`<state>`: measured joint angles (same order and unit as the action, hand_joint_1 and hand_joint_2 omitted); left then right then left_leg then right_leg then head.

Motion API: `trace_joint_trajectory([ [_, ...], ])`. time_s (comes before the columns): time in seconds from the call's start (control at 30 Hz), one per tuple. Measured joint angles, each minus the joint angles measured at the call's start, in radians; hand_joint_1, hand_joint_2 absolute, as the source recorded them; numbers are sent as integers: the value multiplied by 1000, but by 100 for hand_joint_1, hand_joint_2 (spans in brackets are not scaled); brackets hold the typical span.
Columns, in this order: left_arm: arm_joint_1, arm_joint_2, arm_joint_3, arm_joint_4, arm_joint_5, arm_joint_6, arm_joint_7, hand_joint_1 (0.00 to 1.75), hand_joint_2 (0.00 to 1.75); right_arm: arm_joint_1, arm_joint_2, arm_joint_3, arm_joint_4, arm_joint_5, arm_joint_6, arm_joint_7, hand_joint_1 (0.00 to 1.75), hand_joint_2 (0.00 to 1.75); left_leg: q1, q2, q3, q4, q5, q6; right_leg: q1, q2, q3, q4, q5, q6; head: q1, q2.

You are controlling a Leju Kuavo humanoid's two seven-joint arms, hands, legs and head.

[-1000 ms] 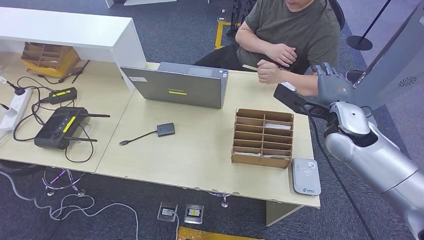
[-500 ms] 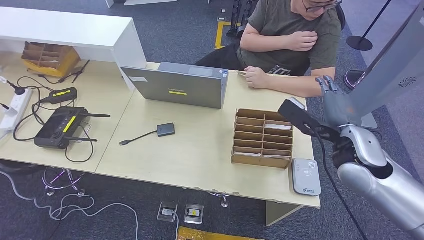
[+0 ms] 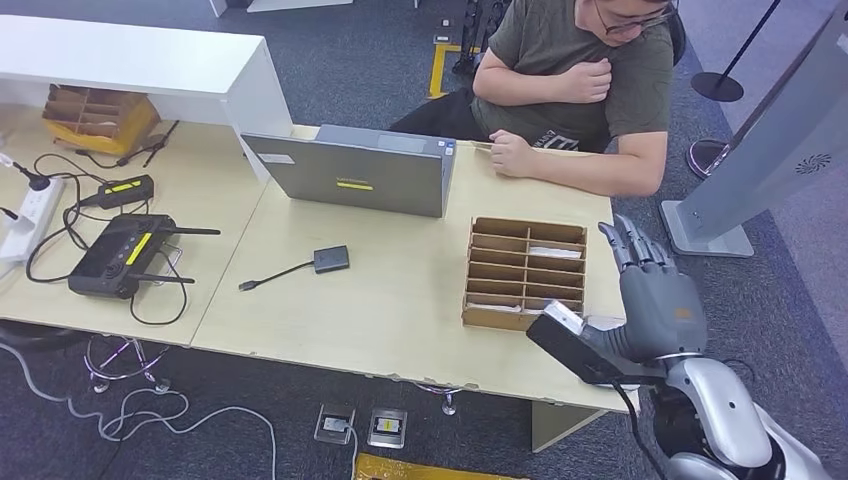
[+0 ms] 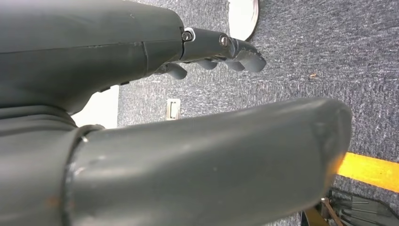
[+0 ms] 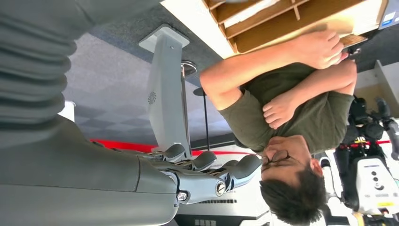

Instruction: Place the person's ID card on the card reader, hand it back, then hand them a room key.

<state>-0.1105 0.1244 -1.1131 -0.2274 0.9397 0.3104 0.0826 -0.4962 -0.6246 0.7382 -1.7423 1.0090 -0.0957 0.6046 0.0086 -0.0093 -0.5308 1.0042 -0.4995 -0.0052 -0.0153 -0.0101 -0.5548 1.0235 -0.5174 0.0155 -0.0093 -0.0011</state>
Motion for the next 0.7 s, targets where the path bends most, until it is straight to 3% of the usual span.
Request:
trace_joint_trajectory([
  [0.37, 0, -1, 0, 0, 0, 1, 0, 0, 0, 114, 17, -29, -12, 43, -69, 0, 0, 175, 0, 0, 0, 0, 0, 0, 0, 0, 0, 0, 0, 0, 0, 0],
  [0.7, 0, -1, 0, 0, 5, 2, 0, 0, 0, 173, 65, -56, 46, 37, -119, 0, 0, 175, 0, 0, 0, 0, 0, 0, 0, 0, 0, 0, 0, 0, 0, 0],
])
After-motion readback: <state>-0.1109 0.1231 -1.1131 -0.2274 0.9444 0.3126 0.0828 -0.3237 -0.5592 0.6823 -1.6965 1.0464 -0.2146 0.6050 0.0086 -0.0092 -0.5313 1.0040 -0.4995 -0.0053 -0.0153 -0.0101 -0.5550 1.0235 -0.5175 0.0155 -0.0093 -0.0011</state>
